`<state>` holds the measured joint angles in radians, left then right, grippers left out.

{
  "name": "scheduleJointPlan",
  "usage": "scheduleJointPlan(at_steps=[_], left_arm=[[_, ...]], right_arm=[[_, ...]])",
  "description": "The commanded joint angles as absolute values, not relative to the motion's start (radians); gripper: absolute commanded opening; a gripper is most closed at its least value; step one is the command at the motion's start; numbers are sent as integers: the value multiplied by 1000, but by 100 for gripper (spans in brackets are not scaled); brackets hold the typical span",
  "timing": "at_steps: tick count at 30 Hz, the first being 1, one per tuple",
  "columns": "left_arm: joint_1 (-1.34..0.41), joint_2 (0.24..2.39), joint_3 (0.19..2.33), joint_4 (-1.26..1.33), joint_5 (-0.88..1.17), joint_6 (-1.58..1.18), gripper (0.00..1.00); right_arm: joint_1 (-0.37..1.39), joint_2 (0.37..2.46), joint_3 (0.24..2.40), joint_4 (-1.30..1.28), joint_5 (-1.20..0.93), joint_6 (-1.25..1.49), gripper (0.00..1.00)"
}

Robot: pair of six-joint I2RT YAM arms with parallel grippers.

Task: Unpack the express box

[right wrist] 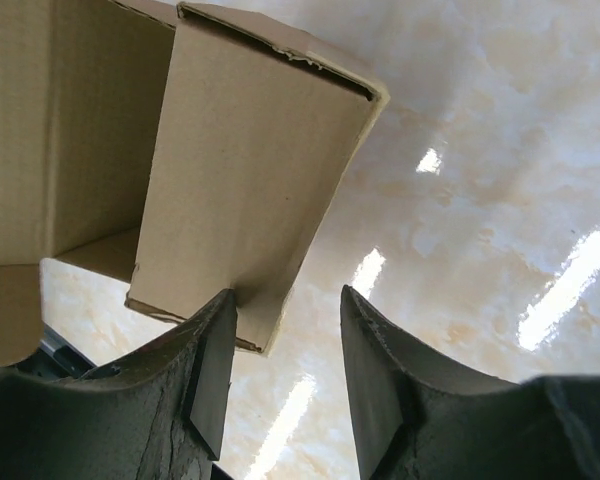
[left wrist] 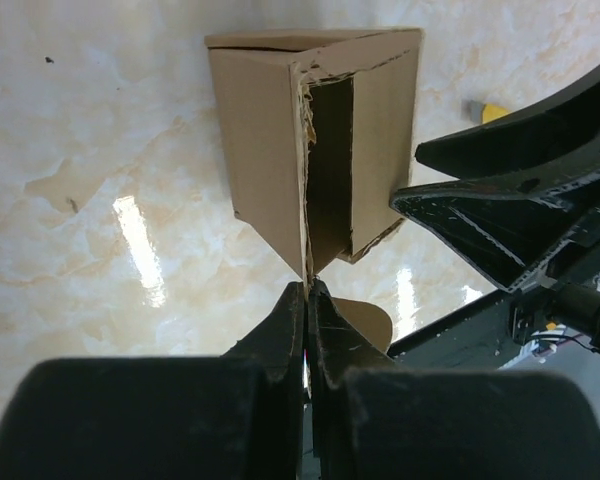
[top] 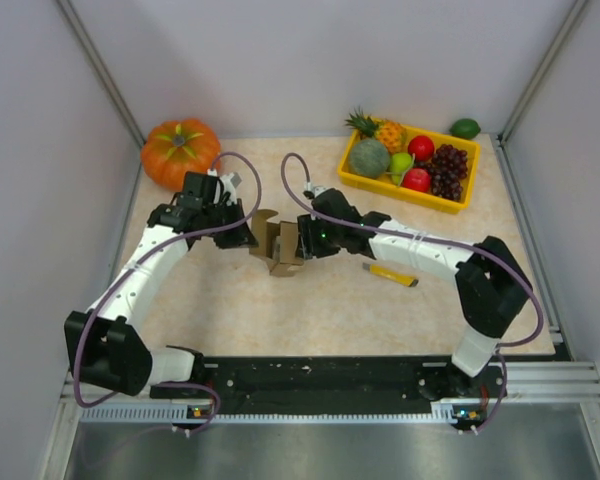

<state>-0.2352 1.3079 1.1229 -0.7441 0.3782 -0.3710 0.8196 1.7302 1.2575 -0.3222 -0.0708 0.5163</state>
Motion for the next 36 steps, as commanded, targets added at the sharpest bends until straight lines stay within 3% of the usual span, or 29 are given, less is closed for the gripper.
scheduleJointPlan(at_steps=[1, 11, 17, 22, 29, 36], left_arm=[[-229, 1287, 1196, -753, 445, -336, 0], [-229, 1290, 1243, -834, 453, -276, 0], [-227, 1289, 1253, -842, 454, -275, 0], [-227, 1276, 1261, -848, 469, -278, 0], [-229, 1275, 1295, -867, 495, -291, 0], [-227, 1269, 1307, -885, 494, -279, 0]], right_arm=[[807, 1680, 1207, -341, -18, 525, 44], [790, 1626, 1140, -367, 119, 580, 44], [787, 1559, 1138, -360, 196, 580, 51], [790, 1488, 1140, -304, 149, 534, 52], [821, 1486, 1190, -199, -89, 437, 35], [833, 1637, 1224, -238, -52, 549, 25]])
